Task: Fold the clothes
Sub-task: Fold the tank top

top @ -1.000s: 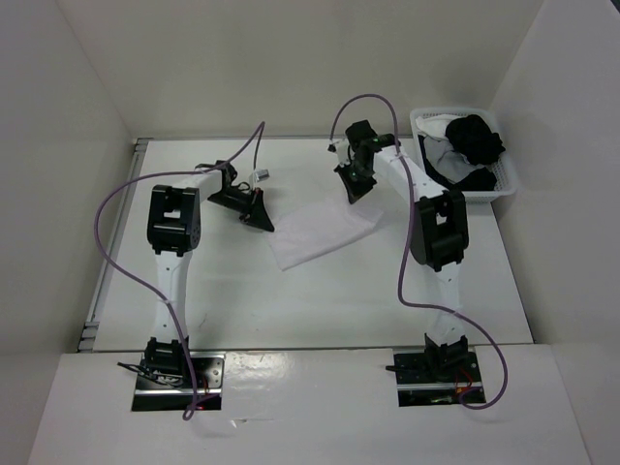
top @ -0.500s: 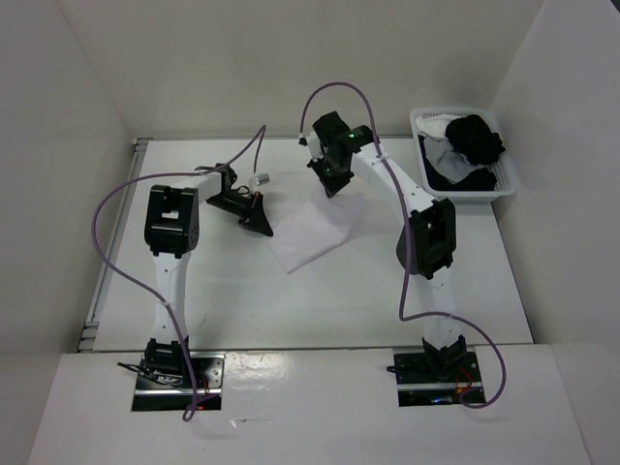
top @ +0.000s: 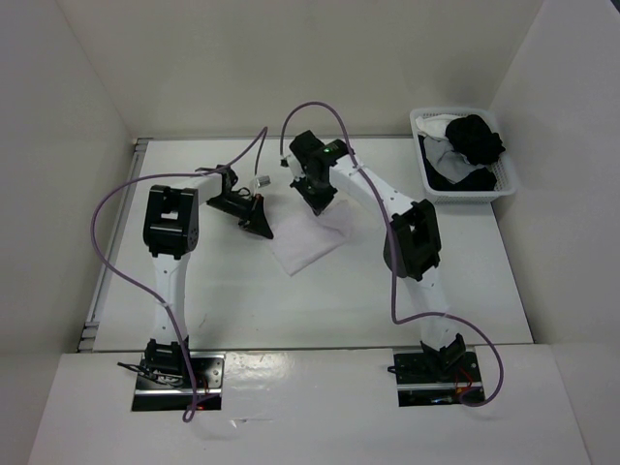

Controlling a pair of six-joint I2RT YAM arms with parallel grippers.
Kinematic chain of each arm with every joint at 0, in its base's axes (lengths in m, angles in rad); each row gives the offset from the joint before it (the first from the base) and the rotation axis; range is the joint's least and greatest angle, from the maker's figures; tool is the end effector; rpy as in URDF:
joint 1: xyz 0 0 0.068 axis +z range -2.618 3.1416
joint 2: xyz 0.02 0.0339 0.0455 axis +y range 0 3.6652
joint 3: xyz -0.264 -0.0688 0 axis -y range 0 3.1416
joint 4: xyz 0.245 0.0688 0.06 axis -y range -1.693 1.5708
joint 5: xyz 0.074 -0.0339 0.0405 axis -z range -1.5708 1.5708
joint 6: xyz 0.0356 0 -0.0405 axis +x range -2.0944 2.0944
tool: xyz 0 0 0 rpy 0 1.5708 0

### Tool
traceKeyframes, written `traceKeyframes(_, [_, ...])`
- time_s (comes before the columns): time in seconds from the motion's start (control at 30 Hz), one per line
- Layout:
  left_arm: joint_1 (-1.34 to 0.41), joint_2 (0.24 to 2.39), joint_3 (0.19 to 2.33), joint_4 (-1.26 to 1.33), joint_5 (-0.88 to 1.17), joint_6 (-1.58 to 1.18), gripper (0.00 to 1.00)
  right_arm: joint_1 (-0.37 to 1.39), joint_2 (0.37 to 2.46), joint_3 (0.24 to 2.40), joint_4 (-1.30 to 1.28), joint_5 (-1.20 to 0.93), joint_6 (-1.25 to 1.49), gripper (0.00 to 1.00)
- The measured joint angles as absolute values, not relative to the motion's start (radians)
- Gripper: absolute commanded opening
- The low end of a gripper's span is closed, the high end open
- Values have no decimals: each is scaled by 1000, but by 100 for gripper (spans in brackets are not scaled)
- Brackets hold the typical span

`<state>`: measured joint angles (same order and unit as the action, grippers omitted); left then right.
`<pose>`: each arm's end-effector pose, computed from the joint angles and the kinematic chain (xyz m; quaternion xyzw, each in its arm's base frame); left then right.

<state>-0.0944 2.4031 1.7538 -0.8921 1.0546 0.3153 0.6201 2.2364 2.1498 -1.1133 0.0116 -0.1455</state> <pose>0.4444 -0.0732 0.0993 0.1830 0.8445 -0.4987 0.0681 0.3844 0.2740 0.2576 -0.3661 0.9121 0.0378 0.1806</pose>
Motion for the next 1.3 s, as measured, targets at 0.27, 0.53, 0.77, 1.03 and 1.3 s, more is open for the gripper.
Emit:
traceKeyframes(0.27, [-94,2388,1748,-889,1052,316,0,657,2277,2161,-1116,10,-134,0])
traceKeyframes(0.53, [-94,2387,1742,-886,1052,316,0,715,2305,2221,-1131,16,-124,0])
traceKeyframes(0.77, [-101,2386,1738,-886,1052,315,0,753,2305,2259,-1139,24,-119,1])
traceKeyframes(1.03, [-103,2383,1734,-883,1052,315,0,790,2316,2270,-1148,25,-119,1])
traceKeyframes(1.3, [-103,2373,1697,-852,1048,306,0,819,2340,2303,-1159,27,-119,1])
